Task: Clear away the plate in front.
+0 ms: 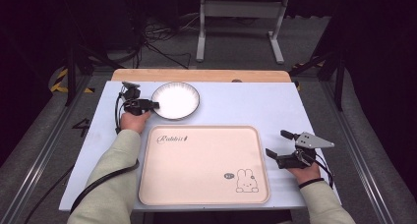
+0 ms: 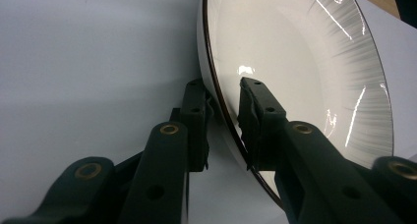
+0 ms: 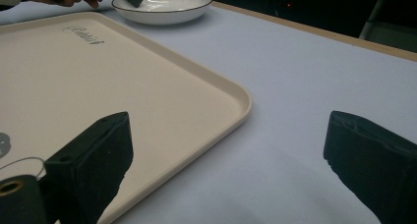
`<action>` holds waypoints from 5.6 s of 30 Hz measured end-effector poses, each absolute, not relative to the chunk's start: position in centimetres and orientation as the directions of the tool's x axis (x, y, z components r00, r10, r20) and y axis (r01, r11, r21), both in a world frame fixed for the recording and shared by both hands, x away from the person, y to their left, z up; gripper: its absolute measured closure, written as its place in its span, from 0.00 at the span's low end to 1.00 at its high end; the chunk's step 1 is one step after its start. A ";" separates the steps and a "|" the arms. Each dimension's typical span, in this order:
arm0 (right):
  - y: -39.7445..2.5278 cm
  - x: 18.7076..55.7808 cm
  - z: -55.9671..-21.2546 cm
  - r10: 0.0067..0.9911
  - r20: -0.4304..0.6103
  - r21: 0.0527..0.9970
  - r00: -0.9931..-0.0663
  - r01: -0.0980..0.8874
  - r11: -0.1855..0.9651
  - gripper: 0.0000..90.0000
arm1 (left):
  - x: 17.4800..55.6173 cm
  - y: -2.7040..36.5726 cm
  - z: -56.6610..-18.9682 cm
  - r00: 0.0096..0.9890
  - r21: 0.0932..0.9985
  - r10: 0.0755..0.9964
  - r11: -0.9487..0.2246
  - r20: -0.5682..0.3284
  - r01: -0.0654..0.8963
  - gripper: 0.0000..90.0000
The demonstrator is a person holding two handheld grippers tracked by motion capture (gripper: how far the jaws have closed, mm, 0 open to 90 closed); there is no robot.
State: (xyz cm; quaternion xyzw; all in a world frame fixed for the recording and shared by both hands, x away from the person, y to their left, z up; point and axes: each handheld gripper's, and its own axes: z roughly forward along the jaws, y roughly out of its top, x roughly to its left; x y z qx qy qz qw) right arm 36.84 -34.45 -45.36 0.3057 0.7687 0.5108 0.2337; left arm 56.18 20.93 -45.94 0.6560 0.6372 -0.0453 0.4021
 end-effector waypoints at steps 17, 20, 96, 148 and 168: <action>-34.4 36.9 -45.4 0.709 -0.051 0.926 -0.703 0.232 0.296 0.06 | 56.3 20.9 -46.2 0.105 0.418 0.761 0.230 -0.640 0.879 0.86; -34.4 36.9 -45.4 0.709 -0.051 0.927 -0.703 0.232 0.296 0.06 | 56.4 20.9 -46.2 0.080 0.406 0.753 0.260 -0.653 0.876 0.88; -34.4 36.8 -45.4 0.709 -0.048 0.927 -0.704 0.232 0.293 0.07 | 48.1 19.6 -36.1 0.421 0.656 0.712 0.075 -0.562 0.751 0.89; -34.4 36.8 -45.4 0.708 -0.053 0.928 -0.704 0.227 0.296 0.07 | 42.9 13.8 -36.4 0.618 0.677 0.592 -0.160 -0.517 0.719 0.89; -34.4 36.8 -45.4 0.708 -0.054 0.927 -0.704 0.228 0.297 0.07 | 42.5 12.7 -39.3 0.597 0.608 0.560 -0.195 -0.575 0.769 0.88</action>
